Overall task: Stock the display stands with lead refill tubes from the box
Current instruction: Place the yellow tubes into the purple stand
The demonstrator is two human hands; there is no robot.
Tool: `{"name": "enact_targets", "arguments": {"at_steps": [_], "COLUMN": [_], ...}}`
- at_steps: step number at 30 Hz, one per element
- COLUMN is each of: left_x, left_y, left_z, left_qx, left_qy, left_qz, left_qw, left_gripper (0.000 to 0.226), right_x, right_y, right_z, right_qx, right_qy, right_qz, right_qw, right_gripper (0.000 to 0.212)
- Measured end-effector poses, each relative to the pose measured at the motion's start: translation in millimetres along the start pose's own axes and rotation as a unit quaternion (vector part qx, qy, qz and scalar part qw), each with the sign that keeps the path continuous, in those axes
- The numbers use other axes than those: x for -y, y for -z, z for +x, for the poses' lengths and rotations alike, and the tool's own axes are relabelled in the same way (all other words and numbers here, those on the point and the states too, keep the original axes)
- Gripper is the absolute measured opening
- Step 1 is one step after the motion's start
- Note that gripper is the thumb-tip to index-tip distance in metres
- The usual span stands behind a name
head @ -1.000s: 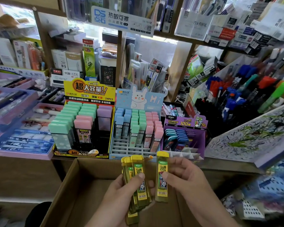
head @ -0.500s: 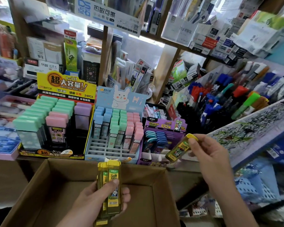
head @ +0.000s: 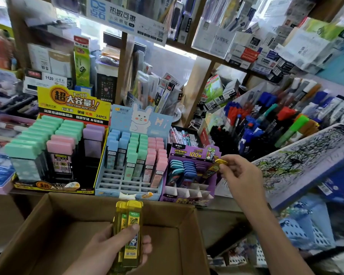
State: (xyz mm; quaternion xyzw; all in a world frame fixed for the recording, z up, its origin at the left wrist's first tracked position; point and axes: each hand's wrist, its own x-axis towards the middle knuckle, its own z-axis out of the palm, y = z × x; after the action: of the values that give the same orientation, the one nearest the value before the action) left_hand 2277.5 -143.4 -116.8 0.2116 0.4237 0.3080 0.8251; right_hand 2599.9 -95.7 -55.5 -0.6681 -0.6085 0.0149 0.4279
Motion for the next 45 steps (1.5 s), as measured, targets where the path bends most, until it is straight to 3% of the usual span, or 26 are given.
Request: {"name": "enact_targets", "arguments": {"at_steps": [4,9,17,21,26,30,38,42,45], "left_x": [1.6,0.8,1.7,2.1,2.7,3.9,4.1,4.1,4.8], "left_y": [-0.8,-0.5,-1.0,-0.2,0.5,0.5,-0.3,-1.3,-1.2], "left_z": [0.8,1.0,1.4,1.2,1.7,1.9,-1.9,-2.2,-3.2], "left_qx": [-0.007,-0.007,-0.002,0.004,0.010,0.011,0.014,0.000,-0.003], "left_qy": [-0.002,-0.001,0.003,0.004,0.008,0.002,-0.032,-0.059,-0.073], "left_qz": [0.008,0.012,0.013,0.016,0.019,0.024,0.036,0.058,0.072], "left_qw": [1.000,1.000,1.000,1.000,1.000,1.000,0.999,0.997,0.995], "left_gripper": [0.041,0.038,0.037,0.040,0.037,0.034,0.049,0.045,0.038], "right_x": [-0.4,3.3,0.6,-7.5,-9.9,-3.3,36.2,67.6,82.6], "right_y": [-4.0,-1.2,-10.7,-18.8,-25.4,-21.3,-13.8,-27.5,-45.3], "right_z": [8.5,15.4,12.8,10.8,6.6,3.7,-26.7,-55.3,-72.3], "right_qx": [-0.026,-0.017,-0.004,-0.007,-0.017,-0.017,-0.024,0.113,0.224], "right_qy": [0.063,0.103,0.110,0.110,0.134,0.112,0.040,-0.085,-0.143], "right_qz": [-0.101,-0.144,-0.176,-0.206,-0.257,-0.261,-0.078,0.111,0.156], "right_qw": [0.992,0.984,0.978,0.972,0.957,0.959,0.996,0.984,0.951], "right_gripper": [0.018,0.017,0.015,0.005,0.015,0.008,0.009,0.009,0.004]}}
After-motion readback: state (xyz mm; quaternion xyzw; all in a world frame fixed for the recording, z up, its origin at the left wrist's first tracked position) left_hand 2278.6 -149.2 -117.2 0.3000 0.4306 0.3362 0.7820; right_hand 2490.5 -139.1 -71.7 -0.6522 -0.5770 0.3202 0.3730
